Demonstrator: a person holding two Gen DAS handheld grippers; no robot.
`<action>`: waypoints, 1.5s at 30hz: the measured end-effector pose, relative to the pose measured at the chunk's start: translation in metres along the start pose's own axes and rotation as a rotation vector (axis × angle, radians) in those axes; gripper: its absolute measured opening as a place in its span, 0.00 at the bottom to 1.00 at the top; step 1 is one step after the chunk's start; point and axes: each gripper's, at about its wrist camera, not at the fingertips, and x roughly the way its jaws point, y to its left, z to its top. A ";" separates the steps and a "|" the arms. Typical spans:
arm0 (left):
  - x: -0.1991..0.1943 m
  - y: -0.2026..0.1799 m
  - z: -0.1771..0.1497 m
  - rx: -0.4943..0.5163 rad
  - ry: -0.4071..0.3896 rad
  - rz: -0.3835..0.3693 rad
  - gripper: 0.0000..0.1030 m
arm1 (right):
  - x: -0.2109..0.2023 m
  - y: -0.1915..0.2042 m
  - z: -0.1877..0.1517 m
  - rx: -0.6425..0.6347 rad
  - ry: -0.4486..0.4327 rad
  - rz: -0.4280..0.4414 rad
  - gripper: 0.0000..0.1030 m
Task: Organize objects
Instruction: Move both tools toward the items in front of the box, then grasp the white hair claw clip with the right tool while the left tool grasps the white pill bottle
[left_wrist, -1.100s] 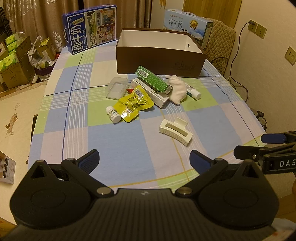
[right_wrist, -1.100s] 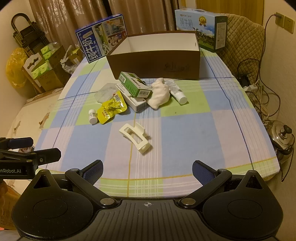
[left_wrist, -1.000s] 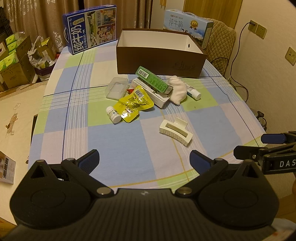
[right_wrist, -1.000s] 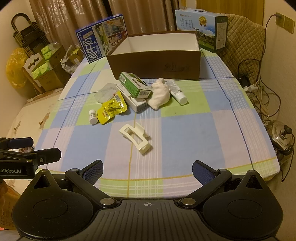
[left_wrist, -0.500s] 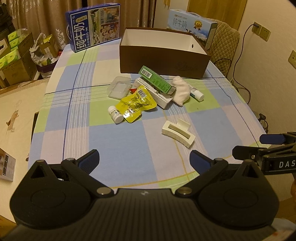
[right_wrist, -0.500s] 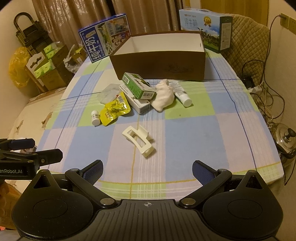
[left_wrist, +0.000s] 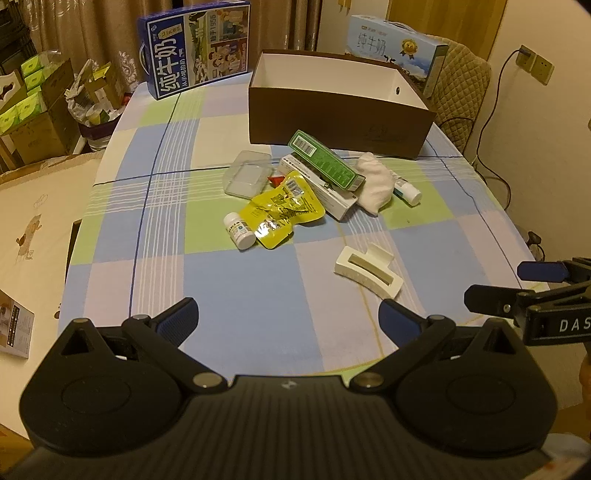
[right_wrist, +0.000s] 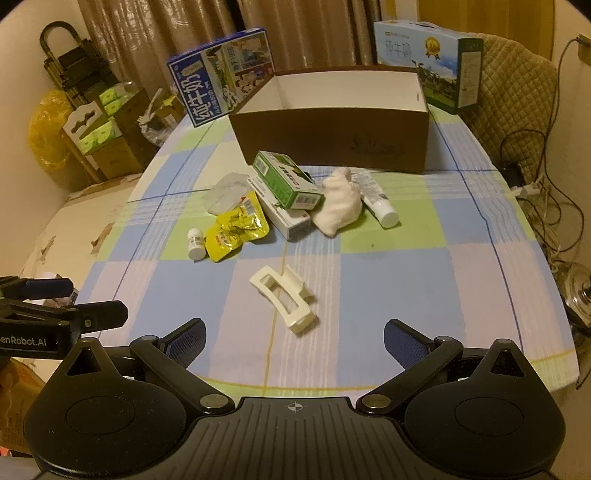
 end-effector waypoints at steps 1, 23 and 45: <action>0.001 0.000 0.001 -0.002 0.001 0.001 0.99 | 0.002 0.000 0.001 -0.005 -0.001 0.003 0.98; 0.036 0.017 0.020 -0.063 0.042 0.062 0.99 | 0.047 -0.007 0.031 -0.111 0.020 0.079 0.91; 0.082 0.057 0.020 -0.142 0.137 0.137 0.99 | 0.143 0.010 0.023 -0.339 0.119 0.137 0.65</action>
